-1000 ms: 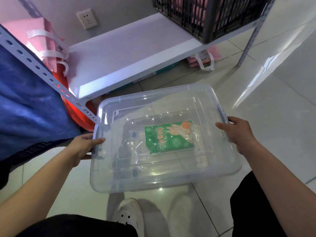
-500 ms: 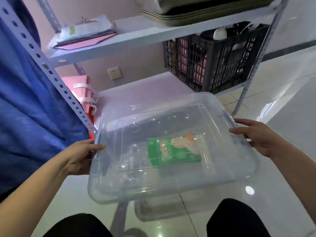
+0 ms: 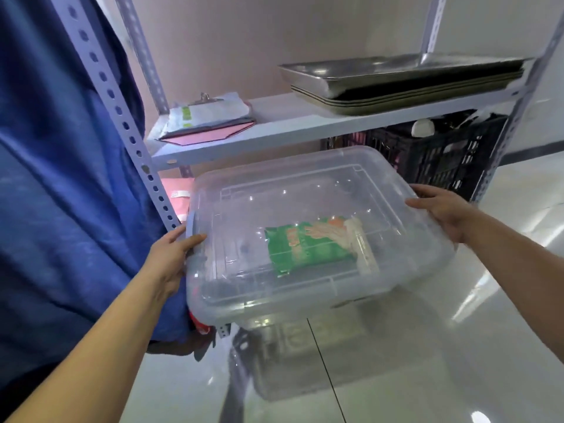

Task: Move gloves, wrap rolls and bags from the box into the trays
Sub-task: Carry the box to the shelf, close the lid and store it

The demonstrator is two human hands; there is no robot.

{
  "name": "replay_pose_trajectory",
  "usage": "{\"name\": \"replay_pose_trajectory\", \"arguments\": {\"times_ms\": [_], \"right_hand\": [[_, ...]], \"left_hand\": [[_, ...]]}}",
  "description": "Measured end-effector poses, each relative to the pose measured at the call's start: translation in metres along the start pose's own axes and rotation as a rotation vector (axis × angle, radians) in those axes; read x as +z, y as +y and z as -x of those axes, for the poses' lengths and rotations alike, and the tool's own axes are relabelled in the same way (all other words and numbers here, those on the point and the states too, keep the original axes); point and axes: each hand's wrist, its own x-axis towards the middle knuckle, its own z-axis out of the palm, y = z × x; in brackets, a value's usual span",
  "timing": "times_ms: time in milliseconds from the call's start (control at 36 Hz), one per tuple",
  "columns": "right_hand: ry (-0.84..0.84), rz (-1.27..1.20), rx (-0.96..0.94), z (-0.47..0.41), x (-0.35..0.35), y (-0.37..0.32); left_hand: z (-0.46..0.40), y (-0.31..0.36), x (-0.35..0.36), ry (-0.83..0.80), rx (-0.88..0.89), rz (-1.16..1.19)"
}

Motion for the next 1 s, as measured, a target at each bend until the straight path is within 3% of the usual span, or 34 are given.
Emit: {"name": "replay_pose_trajectory", "arguments": {"times_ms": [111,194,306,389,500,639,750,833,917,1000], "right_hand": [[0.073,0.045,-0.025,-0.021,0.013,0.004],[0.100,0.096,-0.033,-0.035,0.016,0.001],[0.133,0.119,-0.037,-0.041,0.024,-0.011],[0.137,0.148,-0.035,-0.047,0.030,-0.024],[0.164,0.302,-0.104,-0.051,0.039,-0.031],[0.143,0.798,-0.290,-0.008,0.055,-0.022],[0.243,1.020,-0.740,0.046,0.071,0.024],[0.300,1.150,-0.932,0.066,0.088,0.057],[0.388,1.192,-0.999,0.049,0.096,0.066],[0.390,1.184,-0.949,0.026,0.105,0.057]], "left_hand": [[-0.007,0.000,-0.009,-0.136,0.032,-0.086],[0.004,-0.004,-0.021,-0.306,0.119,-0.306],[0.032,-0.017,-0.022,-0.387,0.411,-0.877],[0.033,-0.032,-0.020,-0.327,0.717,-1.182],[0.024,-0.035,-0.014,-0.194,0.880,-1.121],[0.020,-0.033,-0.008,-0.068,0.947,-1.193],[0.017,-0.026,-0.003,-0.014,0.947,-1.186],[0.013,-0.022,0.005,-0.017,0.946,-1.208],[0.003,-0.015,0.017,-0.046,0.819,-1.145],[-0.010,-0.014,0.028,0.024,0.795,-1.116]]}}
